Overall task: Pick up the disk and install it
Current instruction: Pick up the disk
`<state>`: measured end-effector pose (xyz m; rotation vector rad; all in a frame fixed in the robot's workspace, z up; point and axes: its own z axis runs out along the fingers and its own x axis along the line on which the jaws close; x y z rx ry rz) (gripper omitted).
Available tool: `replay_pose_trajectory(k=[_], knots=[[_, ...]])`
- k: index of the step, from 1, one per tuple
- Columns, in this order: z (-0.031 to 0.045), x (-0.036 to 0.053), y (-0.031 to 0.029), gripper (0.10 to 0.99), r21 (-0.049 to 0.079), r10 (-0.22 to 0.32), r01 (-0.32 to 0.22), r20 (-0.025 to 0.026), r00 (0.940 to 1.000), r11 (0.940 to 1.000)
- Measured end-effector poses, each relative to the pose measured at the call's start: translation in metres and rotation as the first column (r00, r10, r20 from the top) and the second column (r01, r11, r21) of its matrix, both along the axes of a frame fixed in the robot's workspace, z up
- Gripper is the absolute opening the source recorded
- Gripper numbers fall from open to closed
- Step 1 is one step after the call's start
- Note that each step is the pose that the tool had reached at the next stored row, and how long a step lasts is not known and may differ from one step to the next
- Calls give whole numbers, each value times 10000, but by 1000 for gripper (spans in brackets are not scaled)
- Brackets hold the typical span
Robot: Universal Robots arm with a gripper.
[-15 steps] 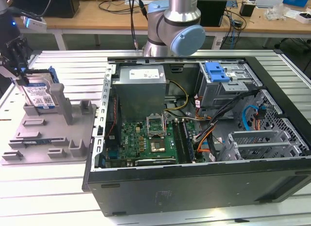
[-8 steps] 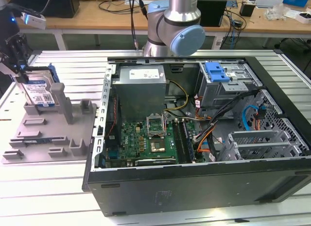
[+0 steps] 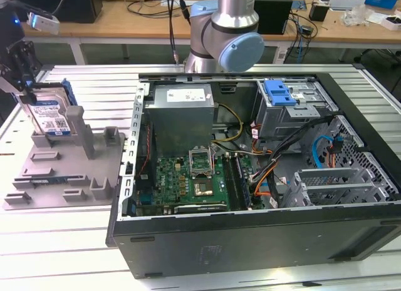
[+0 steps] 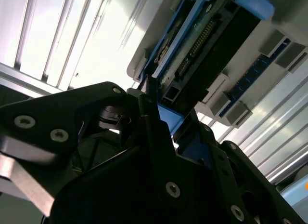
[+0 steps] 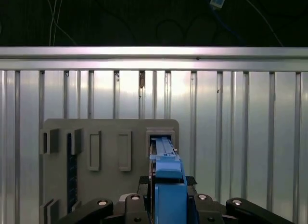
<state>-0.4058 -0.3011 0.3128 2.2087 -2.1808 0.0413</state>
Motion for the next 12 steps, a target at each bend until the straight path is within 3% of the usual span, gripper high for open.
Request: replay_pose_trajectory(k=[12], knots=[[115, -3, 1, 365, -61, -1, 1, 5, 10000, 10000]])
